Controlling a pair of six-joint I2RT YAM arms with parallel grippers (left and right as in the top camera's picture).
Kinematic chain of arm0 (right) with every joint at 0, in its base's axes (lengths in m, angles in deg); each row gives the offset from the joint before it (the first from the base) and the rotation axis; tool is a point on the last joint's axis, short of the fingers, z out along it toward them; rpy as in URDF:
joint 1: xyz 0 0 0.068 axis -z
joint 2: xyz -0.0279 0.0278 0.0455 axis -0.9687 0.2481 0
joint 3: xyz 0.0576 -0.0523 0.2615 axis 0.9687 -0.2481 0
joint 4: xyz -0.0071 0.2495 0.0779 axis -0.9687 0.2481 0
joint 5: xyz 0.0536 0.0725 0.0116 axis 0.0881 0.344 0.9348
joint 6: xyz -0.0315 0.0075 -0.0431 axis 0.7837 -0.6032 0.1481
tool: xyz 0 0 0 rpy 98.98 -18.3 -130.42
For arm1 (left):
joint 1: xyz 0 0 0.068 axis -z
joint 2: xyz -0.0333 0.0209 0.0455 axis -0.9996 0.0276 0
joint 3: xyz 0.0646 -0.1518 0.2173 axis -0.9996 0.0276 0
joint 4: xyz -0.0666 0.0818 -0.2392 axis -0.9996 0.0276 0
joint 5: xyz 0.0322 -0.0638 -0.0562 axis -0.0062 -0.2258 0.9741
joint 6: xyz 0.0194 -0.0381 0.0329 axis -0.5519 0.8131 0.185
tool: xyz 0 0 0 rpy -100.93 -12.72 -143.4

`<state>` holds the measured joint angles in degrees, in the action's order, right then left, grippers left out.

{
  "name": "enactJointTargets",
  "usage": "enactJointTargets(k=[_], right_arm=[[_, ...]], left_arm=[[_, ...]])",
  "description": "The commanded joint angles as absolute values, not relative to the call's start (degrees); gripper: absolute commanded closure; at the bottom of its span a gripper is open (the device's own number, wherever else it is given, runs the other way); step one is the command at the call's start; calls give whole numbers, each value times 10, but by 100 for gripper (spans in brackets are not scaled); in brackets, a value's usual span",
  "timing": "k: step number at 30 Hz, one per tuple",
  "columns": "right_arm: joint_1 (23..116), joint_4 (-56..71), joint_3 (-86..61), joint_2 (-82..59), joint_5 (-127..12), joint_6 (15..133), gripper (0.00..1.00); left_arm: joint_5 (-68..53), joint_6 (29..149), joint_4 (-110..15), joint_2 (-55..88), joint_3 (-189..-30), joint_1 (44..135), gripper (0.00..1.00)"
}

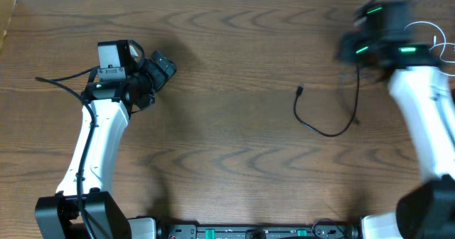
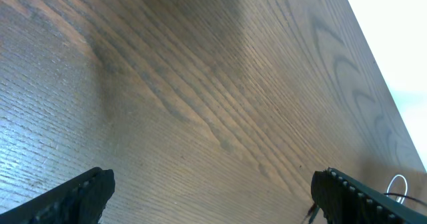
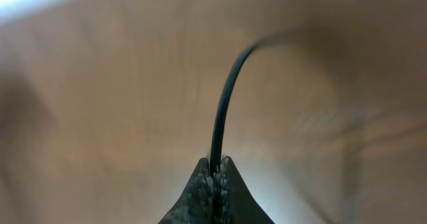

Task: Untangle cables

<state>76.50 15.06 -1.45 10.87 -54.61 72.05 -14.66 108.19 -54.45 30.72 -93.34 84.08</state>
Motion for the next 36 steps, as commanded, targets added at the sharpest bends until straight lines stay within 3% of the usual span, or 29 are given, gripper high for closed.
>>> enactJointTargets(k=[1, 8, 14, 19, 26, 36], right_arm=[[836, 127, 29, 98, -517, 701, 99], [946, -51, 47, 106, -640, 674, 99], [971, -153, 47, 120, -853, 679, 99], [973, -220, 47, 129, -927, 752, 99], [965, -283, 47, 181, -917, 839, 99], [904, -255, 47, 296, -881, 943, 99]], left_arm=[[-154, 1074, -542, 307, -939, 840, 1], [-154, 1074, -542, 307, -939, 840, 1], [-154, 1074, -542, 307, -939, 840, 1], [-154, 1074, -542, 307, -939, 840, 1], [-154, 1074, -542, 307, -939, 840, 1], [-154, 1074, -542, 307, -939, 840, 1]])
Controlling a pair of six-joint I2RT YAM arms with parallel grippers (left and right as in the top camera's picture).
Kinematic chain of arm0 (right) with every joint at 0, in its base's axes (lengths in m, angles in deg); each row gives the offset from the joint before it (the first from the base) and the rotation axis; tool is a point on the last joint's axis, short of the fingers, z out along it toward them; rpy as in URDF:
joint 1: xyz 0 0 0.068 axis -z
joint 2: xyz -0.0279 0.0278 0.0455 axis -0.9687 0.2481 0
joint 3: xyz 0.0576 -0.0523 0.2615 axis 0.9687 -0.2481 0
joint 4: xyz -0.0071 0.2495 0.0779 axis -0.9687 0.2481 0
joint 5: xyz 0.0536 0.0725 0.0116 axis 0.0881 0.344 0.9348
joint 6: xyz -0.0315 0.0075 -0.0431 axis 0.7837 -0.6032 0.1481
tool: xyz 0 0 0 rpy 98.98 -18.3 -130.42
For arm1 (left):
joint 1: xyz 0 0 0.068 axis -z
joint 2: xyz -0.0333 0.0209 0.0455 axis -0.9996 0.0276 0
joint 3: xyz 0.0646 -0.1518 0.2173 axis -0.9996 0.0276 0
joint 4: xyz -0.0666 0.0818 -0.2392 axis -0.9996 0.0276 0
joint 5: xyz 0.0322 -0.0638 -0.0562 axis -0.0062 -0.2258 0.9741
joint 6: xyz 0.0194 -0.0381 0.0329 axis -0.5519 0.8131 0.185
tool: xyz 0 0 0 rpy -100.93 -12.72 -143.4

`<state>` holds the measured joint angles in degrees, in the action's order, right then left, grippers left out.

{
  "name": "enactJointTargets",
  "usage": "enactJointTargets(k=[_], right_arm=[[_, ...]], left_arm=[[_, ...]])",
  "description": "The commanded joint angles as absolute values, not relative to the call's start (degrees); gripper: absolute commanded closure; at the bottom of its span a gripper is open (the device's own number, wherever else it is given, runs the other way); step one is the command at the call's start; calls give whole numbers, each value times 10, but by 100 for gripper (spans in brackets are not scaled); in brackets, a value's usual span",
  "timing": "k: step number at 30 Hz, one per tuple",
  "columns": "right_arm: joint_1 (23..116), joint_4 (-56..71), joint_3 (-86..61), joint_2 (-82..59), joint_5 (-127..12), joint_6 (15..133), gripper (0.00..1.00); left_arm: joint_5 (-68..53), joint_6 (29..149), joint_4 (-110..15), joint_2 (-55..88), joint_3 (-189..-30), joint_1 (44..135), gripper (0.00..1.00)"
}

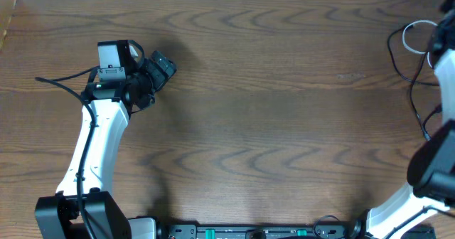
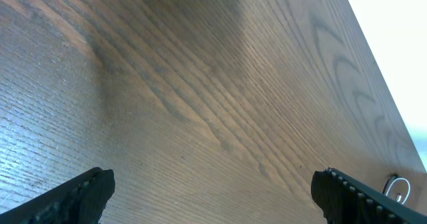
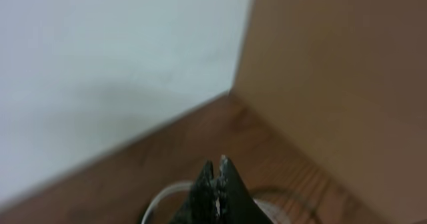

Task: Untangle cables

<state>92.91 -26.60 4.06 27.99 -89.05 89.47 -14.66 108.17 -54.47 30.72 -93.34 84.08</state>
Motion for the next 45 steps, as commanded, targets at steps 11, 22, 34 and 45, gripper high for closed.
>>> enactJointTargets(k=[11, 22, 34, 45], right_arm=[[807, -53, 47, 269, -833, 933, 21], [686, 156, 47, 53, -767, 827, 1], [610, 272, 47, -148, -707, 824, 1], [606, 388, 39, -184, -722, 816, 1]], left_arm=[[-154, 1074, -542, 307, -939, 840, 1], [-154, 1074, -542, 307, -939, 840, 1], [-154, 1074, -542, 307, -939, 840, 1], [-154, 1074, -542, 307, -939, 840, 1]])
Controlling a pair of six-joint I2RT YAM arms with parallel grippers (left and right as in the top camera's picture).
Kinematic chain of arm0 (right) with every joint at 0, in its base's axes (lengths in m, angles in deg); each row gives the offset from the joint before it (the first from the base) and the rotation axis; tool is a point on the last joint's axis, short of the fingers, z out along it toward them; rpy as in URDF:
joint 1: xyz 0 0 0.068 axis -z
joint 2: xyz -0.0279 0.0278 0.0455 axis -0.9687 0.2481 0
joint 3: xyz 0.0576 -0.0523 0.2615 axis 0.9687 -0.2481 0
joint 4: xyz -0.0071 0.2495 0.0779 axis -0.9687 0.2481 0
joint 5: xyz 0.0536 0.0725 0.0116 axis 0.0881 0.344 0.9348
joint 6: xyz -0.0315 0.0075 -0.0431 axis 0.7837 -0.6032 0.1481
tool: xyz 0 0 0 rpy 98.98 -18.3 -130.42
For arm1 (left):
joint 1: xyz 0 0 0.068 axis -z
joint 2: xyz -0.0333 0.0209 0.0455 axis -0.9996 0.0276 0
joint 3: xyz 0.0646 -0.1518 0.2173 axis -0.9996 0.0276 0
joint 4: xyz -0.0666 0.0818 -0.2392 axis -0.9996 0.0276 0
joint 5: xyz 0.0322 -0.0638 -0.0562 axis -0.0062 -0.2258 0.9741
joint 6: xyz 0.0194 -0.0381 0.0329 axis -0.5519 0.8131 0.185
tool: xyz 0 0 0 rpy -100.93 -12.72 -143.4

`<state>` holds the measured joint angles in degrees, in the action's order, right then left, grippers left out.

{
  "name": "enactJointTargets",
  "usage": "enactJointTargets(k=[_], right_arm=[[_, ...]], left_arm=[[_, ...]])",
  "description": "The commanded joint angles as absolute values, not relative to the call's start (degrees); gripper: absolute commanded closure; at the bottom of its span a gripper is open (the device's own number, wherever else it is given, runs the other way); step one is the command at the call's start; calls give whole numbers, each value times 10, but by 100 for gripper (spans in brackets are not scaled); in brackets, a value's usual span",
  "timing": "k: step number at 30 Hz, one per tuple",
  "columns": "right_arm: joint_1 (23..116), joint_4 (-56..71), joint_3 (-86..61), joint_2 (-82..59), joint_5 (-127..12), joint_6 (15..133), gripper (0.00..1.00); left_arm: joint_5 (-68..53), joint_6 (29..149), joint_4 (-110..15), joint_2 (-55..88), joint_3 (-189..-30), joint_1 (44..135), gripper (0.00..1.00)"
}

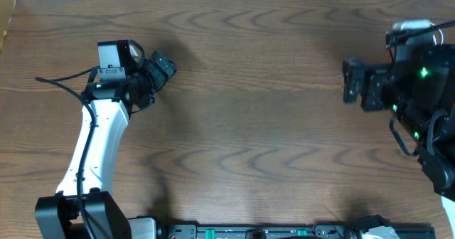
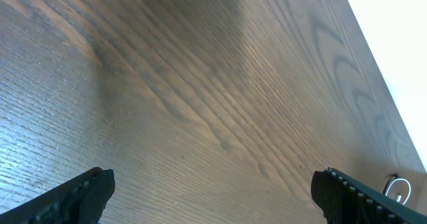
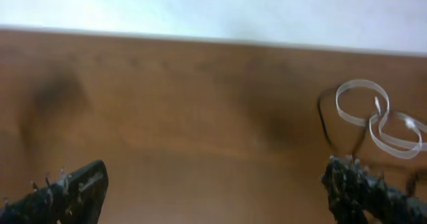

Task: Untangle cables

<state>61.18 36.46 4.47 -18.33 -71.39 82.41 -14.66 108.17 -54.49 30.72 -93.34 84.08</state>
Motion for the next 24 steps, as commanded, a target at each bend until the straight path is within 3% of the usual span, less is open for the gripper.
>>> enactJointTargets(k=[1, 8, 19, 24], right_arm=[[606, 390, 29, -185, -723, 813, 1], [641, 251, -140, -261, -794, 814, 1], [779, -88, -556, -576, -749, 814, 1], [805, -178, -698, -711, -717, 813, 1]], left_arm=[[-154, 1074, -542, 307, -939, 840, 1], [-154, 1074, -542, 307, -939, 840, 1], [-154, 1074, -542, 307, -939, 840, 1], [-154, 1074, -542, 307, -939, 840, 1]])
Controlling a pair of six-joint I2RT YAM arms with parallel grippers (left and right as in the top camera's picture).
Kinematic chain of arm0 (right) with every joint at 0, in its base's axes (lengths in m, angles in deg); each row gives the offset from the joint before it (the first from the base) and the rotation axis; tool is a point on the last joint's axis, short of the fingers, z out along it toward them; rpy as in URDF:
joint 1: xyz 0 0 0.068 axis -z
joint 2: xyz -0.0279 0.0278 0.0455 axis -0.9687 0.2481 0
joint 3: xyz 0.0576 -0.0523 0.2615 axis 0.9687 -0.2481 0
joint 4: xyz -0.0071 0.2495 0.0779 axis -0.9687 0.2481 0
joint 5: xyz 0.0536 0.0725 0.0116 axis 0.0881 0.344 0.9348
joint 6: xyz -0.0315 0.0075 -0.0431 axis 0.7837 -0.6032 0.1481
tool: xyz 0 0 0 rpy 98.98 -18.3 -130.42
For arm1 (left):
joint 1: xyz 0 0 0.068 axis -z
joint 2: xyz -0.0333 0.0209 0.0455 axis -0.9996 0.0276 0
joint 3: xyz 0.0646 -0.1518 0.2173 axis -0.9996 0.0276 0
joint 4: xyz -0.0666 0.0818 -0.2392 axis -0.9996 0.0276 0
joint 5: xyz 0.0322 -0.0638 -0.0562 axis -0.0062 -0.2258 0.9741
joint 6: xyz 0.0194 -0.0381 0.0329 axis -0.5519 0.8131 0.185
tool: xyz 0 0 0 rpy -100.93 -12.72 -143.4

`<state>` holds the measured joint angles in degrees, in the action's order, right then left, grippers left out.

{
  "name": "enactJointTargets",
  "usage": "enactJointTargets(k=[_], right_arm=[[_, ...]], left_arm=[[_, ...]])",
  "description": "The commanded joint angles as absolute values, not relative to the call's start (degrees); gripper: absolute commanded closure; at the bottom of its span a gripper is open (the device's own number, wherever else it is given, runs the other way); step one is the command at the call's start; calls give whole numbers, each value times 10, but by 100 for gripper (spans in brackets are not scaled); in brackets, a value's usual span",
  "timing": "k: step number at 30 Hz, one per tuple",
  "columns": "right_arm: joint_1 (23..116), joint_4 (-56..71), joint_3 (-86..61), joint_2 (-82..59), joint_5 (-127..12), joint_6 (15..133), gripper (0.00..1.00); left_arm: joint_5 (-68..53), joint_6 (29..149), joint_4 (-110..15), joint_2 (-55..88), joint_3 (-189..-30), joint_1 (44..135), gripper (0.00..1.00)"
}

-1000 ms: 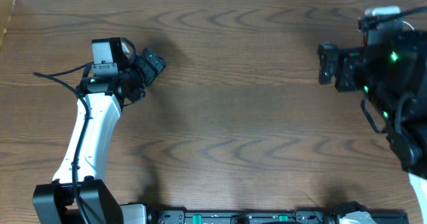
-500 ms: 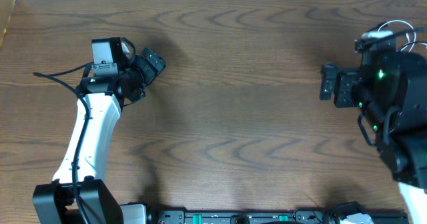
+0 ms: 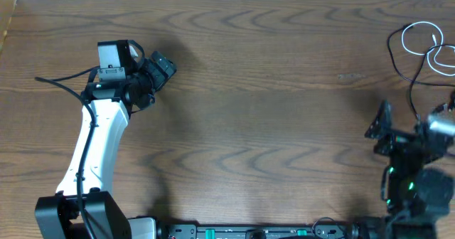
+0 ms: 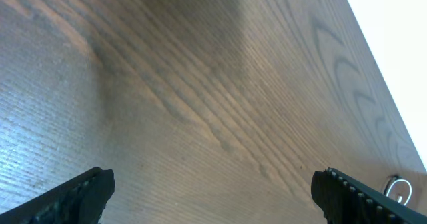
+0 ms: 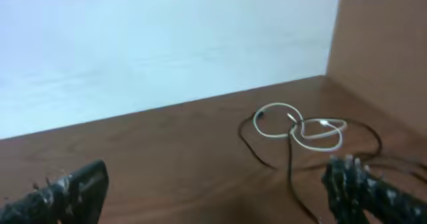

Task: Untangle cables

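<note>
A white cable lies in loops at the table's far right corner, and a black cable crosses it and trails toward the front. The right wrist view shows the white loops with the black cable running through them. My right gripper hangs open and empty near the front right, short of the cables. My left gripper stays open and empty over bare wood at the back left. A bit of white cable shows far off in the left wrist view.
The brown wooden table ends at a white wall along the back. A wooden side panel rises at the right edge beside the cables. My left arm's own black lead trails off its wrist.
My right gripper, open both times, has moved from the upper right of the table to the front right. The cables at the far right corner now show uncovered. The left arm has not moved.
My right gripper was shut on the black cable, whose free end lay on the middle right of the table. Then it was at the far right edge, still shut, with the cable beside the white loops. Then it was open and empty, and now stands back.
</note>
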<state>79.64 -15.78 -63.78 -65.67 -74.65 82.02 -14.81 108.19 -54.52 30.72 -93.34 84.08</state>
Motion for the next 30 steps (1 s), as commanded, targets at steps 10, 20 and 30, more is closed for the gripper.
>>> enactJointTargets(k=[10, 20, 30], right_arm=[[802, -249, -860, -808, -708, 812, 1], [799, -211, -860, -817, -688, 801, 1], [799, -211, -860, -817, -688, 801, 1]], left_arm=[[-154, 1074, -542, 307, -939, 840, 1], [-154, 1074, -542, 307, -939, 840, 1], [-154, 1074, -542, 307, -939, 840, 1]])
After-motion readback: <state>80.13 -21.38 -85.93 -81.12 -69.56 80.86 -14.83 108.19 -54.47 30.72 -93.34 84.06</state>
